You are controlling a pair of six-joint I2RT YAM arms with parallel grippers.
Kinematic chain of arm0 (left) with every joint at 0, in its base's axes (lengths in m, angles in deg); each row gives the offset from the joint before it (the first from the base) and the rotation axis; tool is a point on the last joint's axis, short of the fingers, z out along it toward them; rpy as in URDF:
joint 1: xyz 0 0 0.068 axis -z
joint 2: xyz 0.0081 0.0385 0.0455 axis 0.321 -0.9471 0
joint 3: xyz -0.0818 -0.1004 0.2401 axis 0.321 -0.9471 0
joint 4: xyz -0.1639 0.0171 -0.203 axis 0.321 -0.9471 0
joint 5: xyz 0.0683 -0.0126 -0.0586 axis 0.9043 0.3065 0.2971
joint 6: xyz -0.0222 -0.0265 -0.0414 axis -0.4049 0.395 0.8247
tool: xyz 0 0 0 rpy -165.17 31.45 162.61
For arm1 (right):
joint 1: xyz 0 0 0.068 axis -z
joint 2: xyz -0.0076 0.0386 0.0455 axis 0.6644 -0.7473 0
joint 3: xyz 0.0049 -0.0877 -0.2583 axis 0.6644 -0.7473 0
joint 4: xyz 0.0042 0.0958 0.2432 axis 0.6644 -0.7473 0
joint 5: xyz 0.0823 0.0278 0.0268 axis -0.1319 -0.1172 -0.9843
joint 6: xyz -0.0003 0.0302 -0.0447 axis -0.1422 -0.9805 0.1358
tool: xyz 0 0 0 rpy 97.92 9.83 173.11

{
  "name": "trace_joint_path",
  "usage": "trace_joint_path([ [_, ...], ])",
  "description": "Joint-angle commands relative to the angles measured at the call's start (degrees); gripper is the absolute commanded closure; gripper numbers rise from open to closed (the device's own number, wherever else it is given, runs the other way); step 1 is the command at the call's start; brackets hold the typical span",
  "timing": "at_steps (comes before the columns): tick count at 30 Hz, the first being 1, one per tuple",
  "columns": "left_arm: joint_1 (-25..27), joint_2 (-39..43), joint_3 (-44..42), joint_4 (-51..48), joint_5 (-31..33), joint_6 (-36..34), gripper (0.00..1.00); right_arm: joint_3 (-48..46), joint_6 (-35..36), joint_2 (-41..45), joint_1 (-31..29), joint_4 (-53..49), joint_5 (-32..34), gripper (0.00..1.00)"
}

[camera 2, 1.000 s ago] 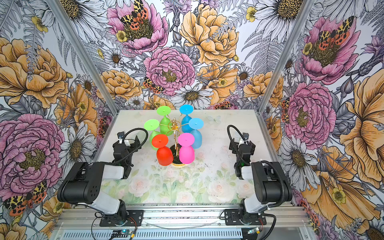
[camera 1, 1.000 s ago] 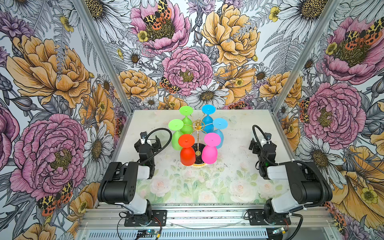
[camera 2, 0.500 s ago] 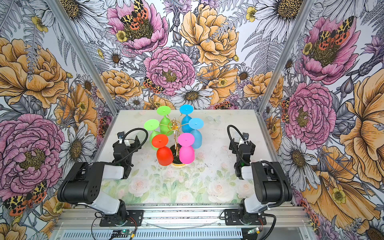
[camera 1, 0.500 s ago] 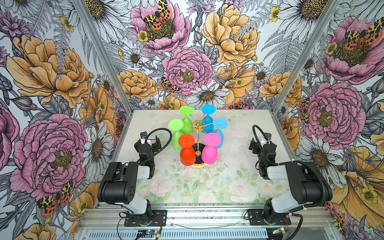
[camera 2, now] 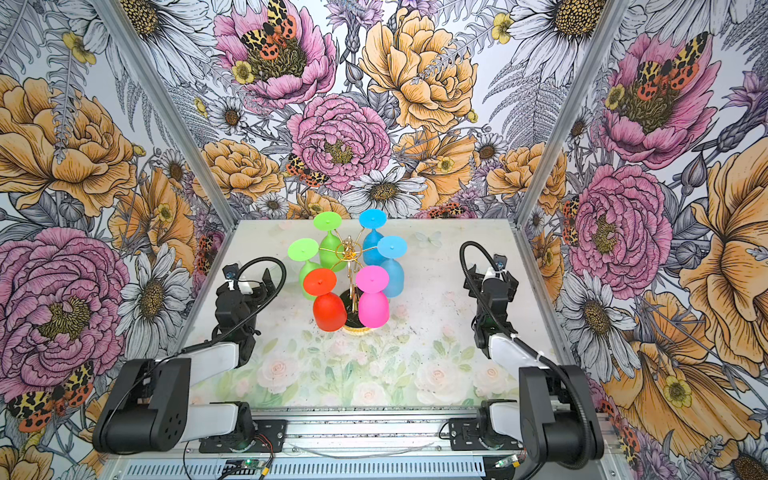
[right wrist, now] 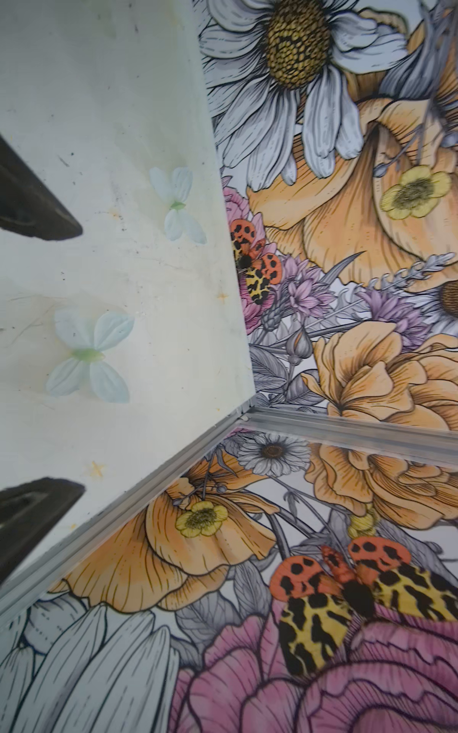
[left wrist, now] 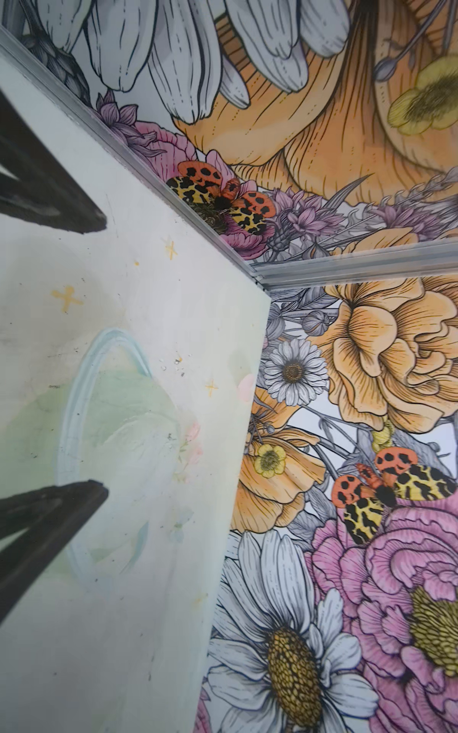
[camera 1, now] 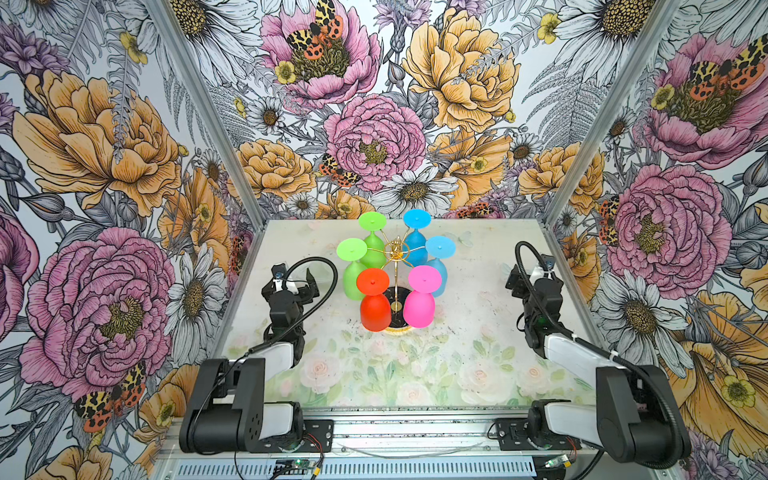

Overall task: Take the wine glass off the wine glass rack
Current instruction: 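Raise both arms and reach the right gripper toward the magenta glass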

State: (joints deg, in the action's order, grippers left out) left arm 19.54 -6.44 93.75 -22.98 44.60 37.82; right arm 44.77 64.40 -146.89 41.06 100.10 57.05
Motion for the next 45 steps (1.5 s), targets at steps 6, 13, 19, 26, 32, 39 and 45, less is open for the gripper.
trace_joint_path([
  [6,4.1,17.2,8.4,-30.5,8.9,4.2,0.01,13.2,-11.4,14.7,-0.6,-38.5,-10.1,0.11],
  [13,10.1,26.1,14.7,-44.9,11.1,8.9,0.01,13.5,-24.3,23.6,-1.3,-45.3,-30.7,0.16],
  [19,12.1,30.0,25.0,-63.2,4.9,9.4,0.01,17.4,-29.4,24.5,-5.9,-47.1,-43.4,0.25],
  [26,12.5,34.7,29.2,-74.3,-4.6,12.3,0.01,21.0,-34.0,25.7,-13.9,-47.4,-45.9,0.37],
  [32,12.5,38.4,29.6,-80.3,-10.1,11.1,0.01,25.1,-36.1,22.0,-18.7,-47.3,-50.4,0.45],
  [39,12.6,42.6,27.0,-81.0,-10.8,11.0,0.01,27.7,-36.1,16.6,-24.8,-47.2,-50.9,0.46],
  [45,12.5,41.9,26.9,-80.9,-12.6,11.2,0.01,29.8,-36.3,12.6,-28.9,-47.1,-49.3,0.47],
])
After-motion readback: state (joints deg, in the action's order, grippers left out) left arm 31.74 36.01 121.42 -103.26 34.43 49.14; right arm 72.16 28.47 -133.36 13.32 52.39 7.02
